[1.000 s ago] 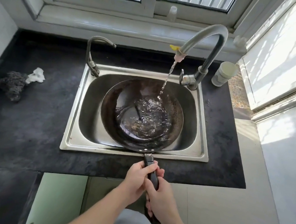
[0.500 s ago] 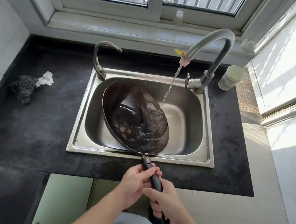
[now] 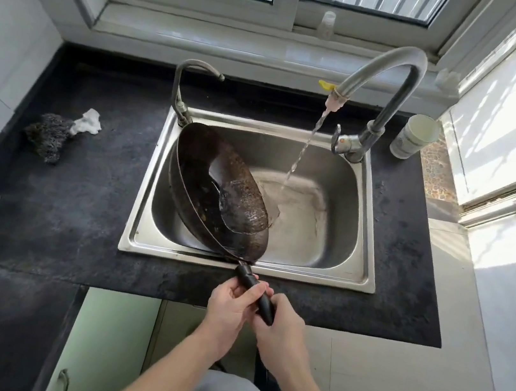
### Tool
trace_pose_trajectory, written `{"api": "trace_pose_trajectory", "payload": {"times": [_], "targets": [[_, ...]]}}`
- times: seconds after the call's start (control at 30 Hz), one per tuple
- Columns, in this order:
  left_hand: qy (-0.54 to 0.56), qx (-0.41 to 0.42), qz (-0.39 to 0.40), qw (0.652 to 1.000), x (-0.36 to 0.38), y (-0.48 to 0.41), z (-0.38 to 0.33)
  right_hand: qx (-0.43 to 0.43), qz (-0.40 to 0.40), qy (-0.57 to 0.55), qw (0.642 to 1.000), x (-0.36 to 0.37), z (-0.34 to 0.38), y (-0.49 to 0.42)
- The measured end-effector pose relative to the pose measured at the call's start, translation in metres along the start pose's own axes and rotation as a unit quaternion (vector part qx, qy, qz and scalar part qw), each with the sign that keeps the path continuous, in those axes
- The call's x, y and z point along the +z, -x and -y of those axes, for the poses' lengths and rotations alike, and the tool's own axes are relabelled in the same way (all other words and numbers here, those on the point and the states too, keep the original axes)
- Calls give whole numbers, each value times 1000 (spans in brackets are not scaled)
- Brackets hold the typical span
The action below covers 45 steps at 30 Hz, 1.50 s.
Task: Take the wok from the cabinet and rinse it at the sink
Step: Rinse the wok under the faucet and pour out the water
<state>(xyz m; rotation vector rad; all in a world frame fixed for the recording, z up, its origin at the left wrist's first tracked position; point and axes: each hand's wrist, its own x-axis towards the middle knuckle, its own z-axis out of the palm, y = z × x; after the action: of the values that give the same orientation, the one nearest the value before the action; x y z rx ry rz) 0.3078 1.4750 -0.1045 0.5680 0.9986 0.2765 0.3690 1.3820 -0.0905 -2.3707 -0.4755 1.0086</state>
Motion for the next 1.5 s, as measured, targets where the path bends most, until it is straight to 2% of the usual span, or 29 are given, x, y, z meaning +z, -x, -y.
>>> {"api": "trace_pose_trajectory", "payload": {"times": [0.1,0.23,0.5,0.6,0.7,0.83,1.1,1.23,1.43,1.5], "targets": [[12,9,-11,1000,0,-1,1,-29,-55,76,995,7,9,5],[-9,15,-23,1000,0,-2,3,-55,-68,86,992,10,9,3],[5,8,-21,1000,0,-1,0,-76,-31,-17,996,3,-2,-1],[65,-23,20,997,-3,-1,-5,-89,-20,-41,995,3,-4,2],[101,-63,98,988,-5,1,-12,-96,-2,-71,993,2,-8,2],[85,-66,140,984,-8,3,-18,-84,25,-104,991,-2,-10,3],[-23,8,117,993,5,6,-19,-58,62,-180,980,-16,-6,10],[-96,37,100,990,9,7,-22,-73,16,-140,987,-13,-3,10],[-195,75,37,977,14,4,-22,-76,-28,44,996,-3,0,7],[-205,84,26,975,16,2,-23,-71,-33,56,995,-3,7,6]]}}
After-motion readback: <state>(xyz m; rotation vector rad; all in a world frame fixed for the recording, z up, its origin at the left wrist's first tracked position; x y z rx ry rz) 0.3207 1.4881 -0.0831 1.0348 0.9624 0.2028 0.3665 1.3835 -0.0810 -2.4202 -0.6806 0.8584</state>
